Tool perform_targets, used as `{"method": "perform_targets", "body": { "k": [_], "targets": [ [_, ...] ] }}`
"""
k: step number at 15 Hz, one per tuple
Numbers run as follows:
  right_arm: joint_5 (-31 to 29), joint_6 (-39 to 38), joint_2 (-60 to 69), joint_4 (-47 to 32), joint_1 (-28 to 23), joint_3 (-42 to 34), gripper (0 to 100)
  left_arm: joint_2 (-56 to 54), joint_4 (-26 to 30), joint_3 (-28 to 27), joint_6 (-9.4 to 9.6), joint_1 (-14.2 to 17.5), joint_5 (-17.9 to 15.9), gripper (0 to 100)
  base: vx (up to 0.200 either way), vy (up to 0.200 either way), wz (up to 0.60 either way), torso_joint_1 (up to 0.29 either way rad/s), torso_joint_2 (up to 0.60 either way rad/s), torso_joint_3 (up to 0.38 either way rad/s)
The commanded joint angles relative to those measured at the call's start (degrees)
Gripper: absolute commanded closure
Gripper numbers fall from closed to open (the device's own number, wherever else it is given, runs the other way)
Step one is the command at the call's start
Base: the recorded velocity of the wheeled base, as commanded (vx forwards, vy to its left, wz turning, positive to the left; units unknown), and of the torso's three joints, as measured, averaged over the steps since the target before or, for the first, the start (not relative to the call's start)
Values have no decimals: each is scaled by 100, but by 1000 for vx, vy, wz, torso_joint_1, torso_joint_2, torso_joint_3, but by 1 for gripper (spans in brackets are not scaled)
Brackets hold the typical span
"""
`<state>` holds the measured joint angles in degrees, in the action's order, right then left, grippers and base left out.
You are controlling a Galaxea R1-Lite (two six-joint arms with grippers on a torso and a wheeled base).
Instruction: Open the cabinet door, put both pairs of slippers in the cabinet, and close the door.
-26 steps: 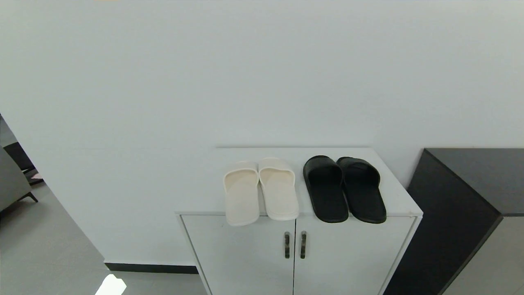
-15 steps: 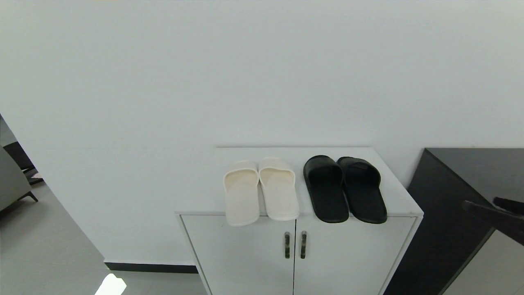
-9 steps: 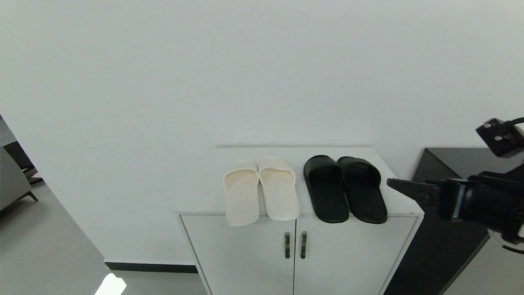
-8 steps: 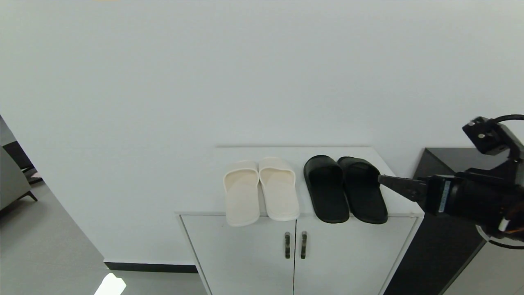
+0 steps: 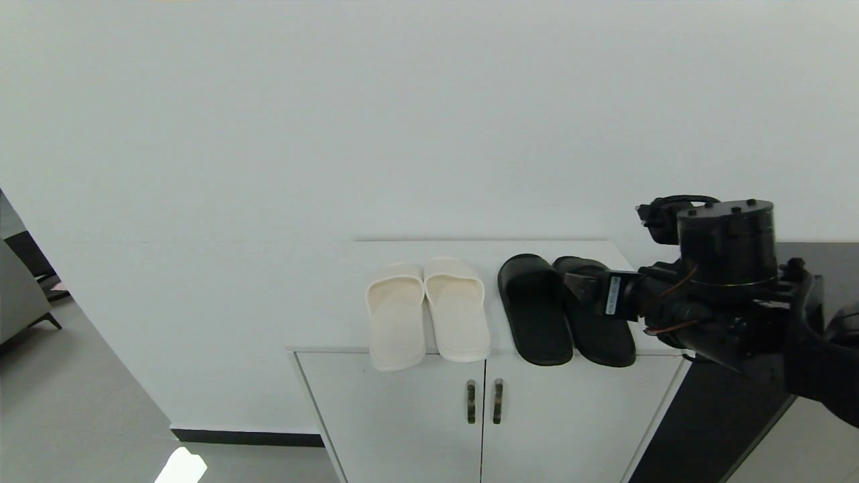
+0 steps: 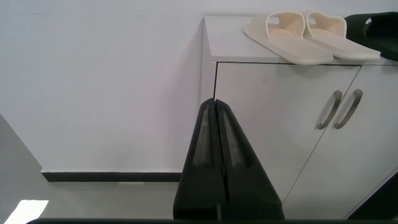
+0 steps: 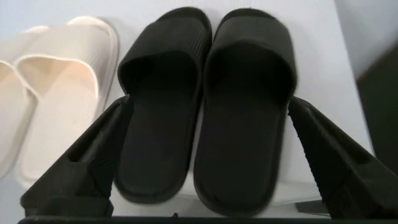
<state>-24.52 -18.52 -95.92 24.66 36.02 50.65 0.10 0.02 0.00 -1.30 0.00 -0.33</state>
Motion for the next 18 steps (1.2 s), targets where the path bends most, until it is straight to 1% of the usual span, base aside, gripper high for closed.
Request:
{"method": "perform_targets", "body": {
  "k": [1,7,10,12,15,18],
  "targets": [
    [-62,24,-402,4,89,164,0,-1,-2,0,-1,0,-2,100,0,0,0,0,0,0],
    [-185,85,-973,30,124,463,0,-1,-2,0,-1,0,-2,100,0,0,0,0,0,0],
    [-475,103,-1342,338,80,692,0,-1,-2,0,-1,0,-2,100,0,0,0,0,0,0],
    [-519,340,-1588,540,36,806,0,-1,6,0,-1,0,-2,100,0,0,0,0,0,0],
    [-563,366,-1852,584,10,1008,0,-1,6,0,-1,0,-2,100,0,0,0,0,0,0],
    [-589,454,-2089,672,-157,1166,0,-1,-2,0,-1,0,-2,100,0,0,0,0,0,0]
  ]
}}
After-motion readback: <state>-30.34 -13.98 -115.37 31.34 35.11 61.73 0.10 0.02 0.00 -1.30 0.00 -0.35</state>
